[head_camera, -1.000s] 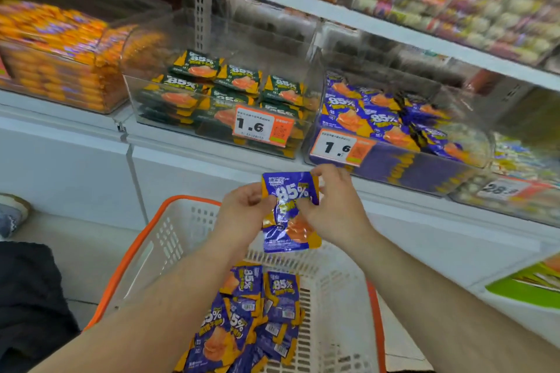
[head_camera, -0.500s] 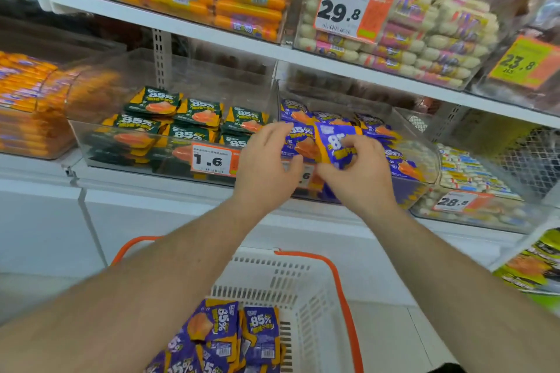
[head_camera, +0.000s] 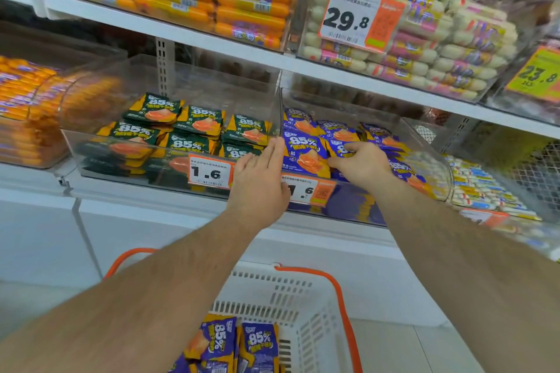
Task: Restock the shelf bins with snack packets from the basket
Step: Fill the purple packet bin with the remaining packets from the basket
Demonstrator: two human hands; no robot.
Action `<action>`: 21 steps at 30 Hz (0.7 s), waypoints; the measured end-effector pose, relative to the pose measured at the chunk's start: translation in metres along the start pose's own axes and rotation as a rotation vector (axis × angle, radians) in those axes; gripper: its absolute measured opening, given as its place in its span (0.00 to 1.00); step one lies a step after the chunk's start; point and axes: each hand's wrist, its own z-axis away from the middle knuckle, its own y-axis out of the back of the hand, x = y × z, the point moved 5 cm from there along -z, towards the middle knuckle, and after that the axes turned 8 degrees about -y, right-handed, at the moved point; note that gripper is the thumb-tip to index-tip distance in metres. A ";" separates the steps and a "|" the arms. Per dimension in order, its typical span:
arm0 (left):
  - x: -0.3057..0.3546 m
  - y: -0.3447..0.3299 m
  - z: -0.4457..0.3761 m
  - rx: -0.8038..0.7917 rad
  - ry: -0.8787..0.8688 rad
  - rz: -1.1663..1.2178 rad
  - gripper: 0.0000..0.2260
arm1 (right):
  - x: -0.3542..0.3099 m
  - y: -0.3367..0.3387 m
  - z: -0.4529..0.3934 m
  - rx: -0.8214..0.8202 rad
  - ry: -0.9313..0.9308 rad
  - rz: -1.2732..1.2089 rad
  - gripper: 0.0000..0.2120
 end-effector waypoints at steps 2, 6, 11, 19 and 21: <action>0.001 0.000 -0.001 -0.008 0.007 0.006 0.35 | 0.002 -0.005 -0.002 -0.015 0.015 0.035 0.24; 0.000 -0.001 -0.001 -0.009 0.009 0.038 0.35 | 0.007 -0.007 -0.002 0.002 0.025 0.074 0.19; 0.000 0.000 -0.001 -0.009 0.019 0.060 0.35 | 0.010 -0.008 0.002 0.016 0.033 0.141 0.19; 0.002 0.002 -0.002 -0.046 -0.009 0.084 0.38 | -0.001 0.005 0.046 0.429 0.236 0.097 0.16; 0.000 0.005 0.008 0.009 -0.067 0.177 0.39 | -0.015 -0.002 0.086 0.612 0.477 -0.079 0.11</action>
